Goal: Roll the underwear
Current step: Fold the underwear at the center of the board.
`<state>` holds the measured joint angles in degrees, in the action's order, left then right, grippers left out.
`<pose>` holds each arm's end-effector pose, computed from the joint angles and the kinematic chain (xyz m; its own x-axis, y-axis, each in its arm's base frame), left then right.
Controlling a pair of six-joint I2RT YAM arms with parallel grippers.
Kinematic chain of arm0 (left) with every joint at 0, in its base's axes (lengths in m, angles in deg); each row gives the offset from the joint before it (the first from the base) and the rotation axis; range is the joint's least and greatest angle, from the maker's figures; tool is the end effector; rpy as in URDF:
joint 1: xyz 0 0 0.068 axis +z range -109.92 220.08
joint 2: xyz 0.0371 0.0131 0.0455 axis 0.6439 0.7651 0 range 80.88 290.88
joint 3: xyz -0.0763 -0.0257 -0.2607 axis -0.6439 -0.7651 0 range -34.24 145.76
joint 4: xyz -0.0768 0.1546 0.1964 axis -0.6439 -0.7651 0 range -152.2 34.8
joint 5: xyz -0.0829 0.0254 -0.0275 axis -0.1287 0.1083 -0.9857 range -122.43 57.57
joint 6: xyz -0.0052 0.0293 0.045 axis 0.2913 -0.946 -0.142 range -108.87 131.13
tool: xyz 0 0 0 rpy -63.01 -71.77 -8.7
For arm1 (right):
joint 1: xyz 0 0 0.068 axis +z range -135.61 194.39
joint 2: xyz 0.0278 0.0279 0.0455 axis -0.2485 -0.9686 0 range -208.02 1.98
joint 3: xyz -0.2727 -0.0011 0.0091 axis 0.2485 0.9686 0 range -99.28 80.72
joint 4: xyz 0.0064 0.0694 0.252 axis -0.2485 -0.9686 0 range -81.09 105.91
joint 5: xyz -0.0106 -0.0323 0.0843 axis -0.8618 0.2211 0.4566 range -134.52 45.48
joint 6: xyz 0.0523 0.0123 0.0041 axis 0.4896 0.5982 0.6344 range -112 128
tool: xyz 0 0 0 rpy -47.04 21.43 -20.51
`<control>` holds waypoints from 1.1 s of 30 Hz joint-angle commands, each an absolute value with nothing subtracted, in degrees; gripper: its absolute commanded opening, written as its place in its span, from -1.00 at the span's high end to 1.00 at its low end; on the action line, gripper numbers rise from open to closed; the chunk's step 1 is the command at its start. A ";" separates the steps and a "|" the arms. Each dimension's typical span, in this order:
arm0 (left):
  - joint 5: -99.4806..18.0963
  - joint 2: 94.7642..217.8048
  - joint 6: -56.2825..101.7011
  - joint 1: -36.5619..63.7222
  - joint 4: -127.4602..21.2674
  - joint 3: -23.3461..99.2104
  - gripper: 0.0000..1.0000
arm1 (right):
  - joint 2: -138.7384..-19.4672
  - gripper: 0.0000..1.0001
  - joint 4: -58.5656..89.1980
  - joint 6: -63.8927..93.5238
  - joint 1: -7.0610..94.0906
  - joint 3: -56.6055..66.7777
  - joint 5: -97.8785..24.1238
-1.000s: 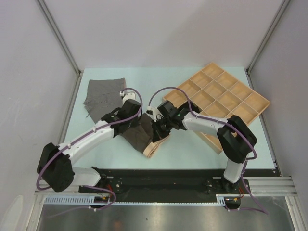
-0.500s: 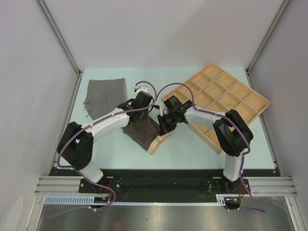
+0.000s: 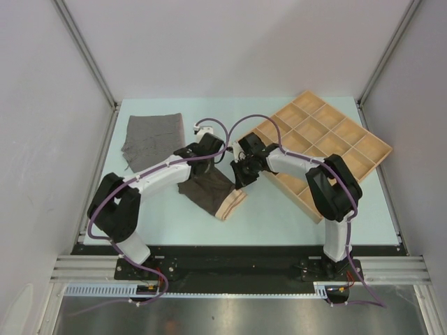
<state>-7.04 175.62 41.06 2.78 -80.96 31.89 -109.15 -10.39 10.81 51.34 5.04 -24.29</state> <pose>0.2856 -0.1984 0.2256 -0.7344 -0.0072 -0.6787 -0.0203 0.9997 0.0114 0.3126 0.2505 0.1720 -0.7372 -0.4969 -0.4578 -0.6595 0.6767 0.3274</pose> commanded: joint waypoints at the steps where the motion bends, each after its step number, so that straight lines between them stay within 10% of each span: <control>1: -5.45 176.41 42.59 3.08 -81.92 33.26 0.99 | -110.43 0.95 -12.83 8.53 51.04 2.32 -26.76; 14: -6.33 177.12 43.21 3.17 -81.30 32.56 0.99 | -109.38 -0.03 -12.83 8.18 50.95 4.69 -29.14; 23: -6.85 176.77 43.65 3.17 -81.39 31.77 0.99 | -107.54 0.45 -12.83 8.26 51.65 7.50 -28.61; 33: -7.03 175.27 43.91 3.08 -81.22 30.98 0.99 | -105.07 0.40 -14.23 8.79 53.23 8.83 -30.19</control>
